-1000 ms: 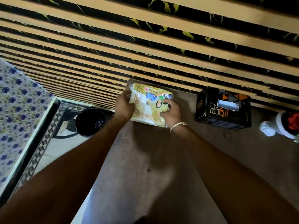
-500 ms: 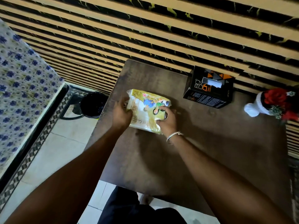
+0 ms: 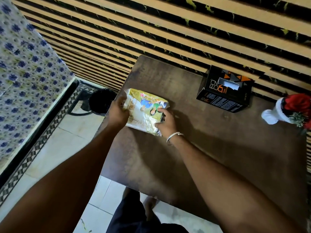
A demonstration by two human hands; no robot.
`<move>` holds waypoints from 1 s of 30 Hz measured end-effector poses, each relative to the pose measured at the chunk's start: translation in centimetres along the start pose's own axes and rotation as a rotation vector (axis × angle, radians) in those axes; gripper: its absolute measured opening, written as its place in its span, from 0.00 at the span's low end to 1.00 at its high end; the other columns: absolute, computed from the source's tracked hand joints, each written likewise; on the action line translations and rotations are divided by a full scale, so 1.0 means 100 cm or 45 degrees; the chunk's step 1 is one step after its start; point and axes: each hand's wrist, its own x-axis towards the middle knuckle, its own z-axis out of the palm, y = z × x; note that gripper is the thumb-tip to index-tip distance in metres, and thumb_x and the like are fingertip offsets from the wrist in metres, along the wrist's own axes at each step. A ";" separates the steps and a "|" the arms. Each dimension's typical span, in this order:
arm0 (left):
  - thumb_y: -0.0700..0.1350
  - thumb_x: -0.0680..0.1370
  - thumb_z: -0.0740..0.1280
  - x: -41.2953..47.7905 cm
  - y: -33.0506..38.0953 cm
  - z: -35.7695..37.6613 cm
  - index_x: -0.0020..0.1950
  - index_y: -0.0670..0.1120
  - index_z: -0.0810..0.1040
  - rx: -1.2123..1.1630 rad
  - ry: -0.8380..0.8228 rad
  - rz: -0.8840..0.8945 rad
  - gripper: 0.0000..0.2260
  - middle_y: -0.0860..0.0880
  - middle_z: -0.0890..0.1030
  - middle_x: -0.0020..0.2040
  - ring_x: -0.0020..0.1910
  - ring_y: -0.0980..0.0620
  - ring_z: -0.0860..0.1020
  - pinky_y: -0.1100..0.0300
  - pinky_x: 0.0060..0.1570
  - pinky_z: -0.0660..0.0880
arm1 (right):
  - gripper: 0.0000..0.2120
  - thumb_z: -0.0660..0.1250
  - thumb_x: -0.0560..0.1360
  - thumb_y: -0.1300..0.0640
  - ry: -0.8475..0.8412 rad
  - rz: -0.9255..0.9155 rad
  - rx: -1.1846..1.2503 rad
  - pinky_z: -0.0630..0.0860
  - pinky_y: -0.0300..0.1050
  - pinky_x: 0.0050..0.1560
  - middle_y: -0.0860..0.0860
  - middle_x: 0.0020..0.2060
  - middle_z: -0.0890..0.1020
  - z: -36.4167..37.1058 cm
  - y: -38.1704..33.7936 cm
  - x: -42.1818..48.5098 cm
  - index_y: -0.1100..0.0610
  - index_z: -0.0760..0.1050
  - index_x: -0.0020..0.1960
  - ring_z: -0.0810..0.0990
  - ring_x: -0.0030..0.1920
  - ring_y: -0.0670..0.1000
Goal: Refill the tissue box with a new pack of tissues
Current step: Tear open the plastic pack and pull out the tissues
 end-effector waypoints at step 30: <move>0.39 0.69 0.73 -0.020 0.003 -0.029 0.40 0.49 0.84 0.682 -0.532 0.626 0.05 0.50 0.83 0.42 0.42 0.51 0.79 0.61 0.43 0.71 | 0.24 0.60 0.71 0.71 -0.453 -0.040 -0.506 0.73 0.52 0.68 0.62 0.63 0.79 -0.001 -0.048 0.008 0.62 0.77 0.66 0.77 0.64 0.60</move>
